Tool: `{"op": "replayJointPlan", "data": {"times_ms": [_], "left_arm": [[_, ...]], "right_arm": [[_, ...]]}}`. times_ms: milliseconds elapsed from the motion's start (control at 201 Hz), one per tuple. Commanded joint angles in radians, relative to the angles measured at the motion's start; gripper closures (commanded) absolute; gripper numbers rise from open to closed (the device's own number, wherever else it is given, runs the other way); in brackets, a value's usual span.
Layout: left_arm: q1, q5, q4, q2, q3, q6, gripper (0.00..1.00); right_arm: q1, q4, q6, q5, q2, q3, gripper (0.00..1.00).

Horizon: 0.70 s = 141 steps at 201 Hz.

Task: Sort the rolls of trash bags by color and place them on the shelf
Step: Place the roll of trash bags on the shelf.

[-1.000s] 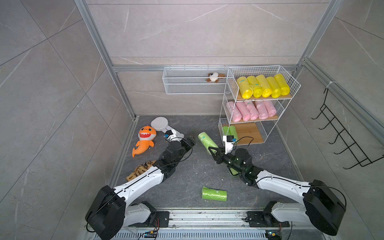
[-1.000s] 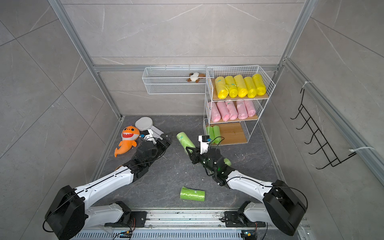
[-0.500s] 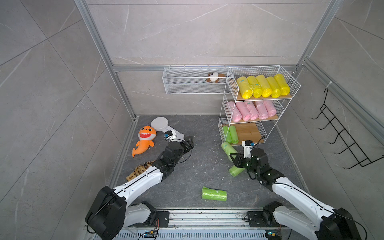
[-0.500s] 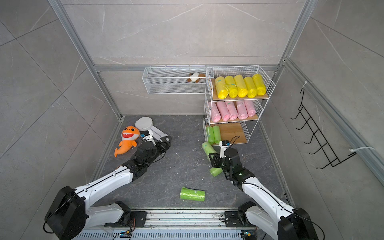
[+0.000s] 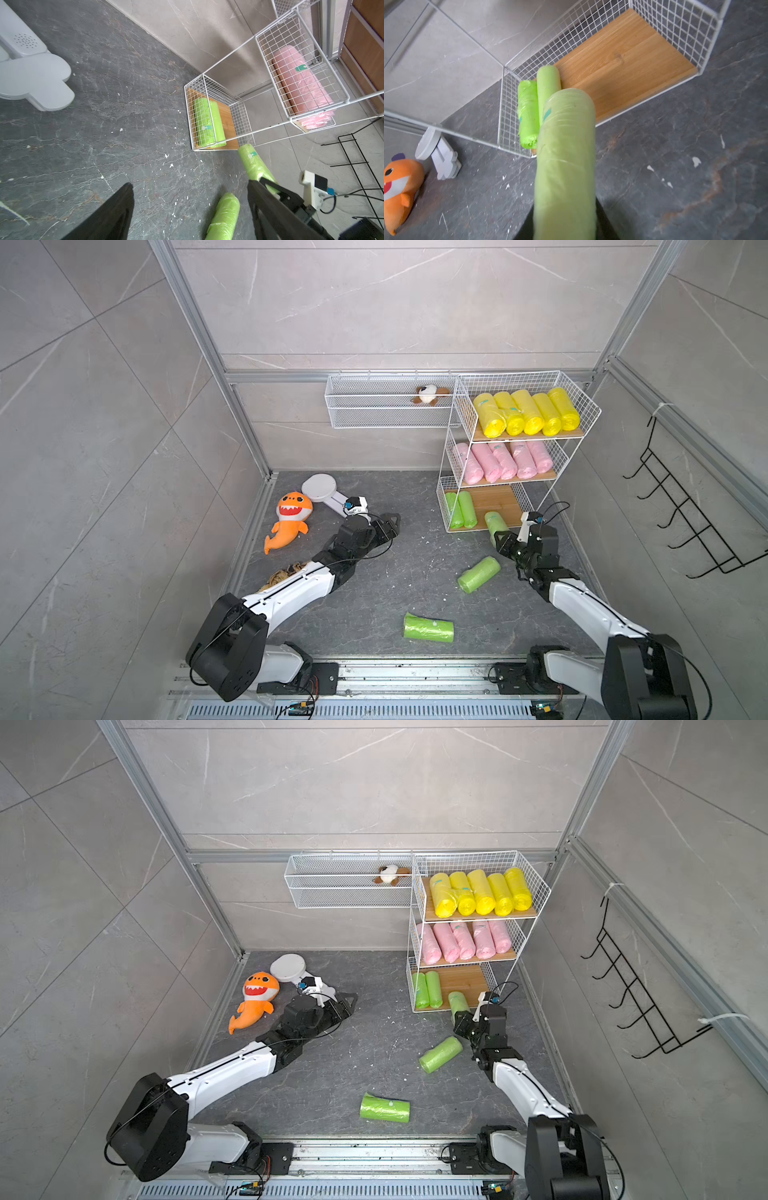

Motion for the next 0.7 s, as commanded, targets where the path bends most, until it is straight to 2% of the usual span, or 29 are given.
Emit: {"op": "replayJointPlan", "data": {"times_ms": [0, 289, 513, 697], "left_arm": [[0.001, 0.057, 0.041, 0.014, 0.037, 0.019, 0.12], [-0.004, 0.150, 0.064, 0.055, 0.055, 0.002, 0.12], [-0.035, 0.269, 0.061, 0.109, 0.113, 0.064, 0.13], [-0.071, 0.324, 0.023, 0.174, 0.182, 0.110, 0.14]], "right_arm": [[-0.016, 0.226, 0.023, -0.022, 0.096, 0.060, 0.72], [-0.025, 0.466, 0.083, -0.031, 0.384, 0.156, 0.71], [-0.028, 0.509, 0.132, -0.060, 0.540, 0.253, 0.70], [-0.030, 0.502, 0.163, -0.092, 0.628, 0.324, 0.70]]}}
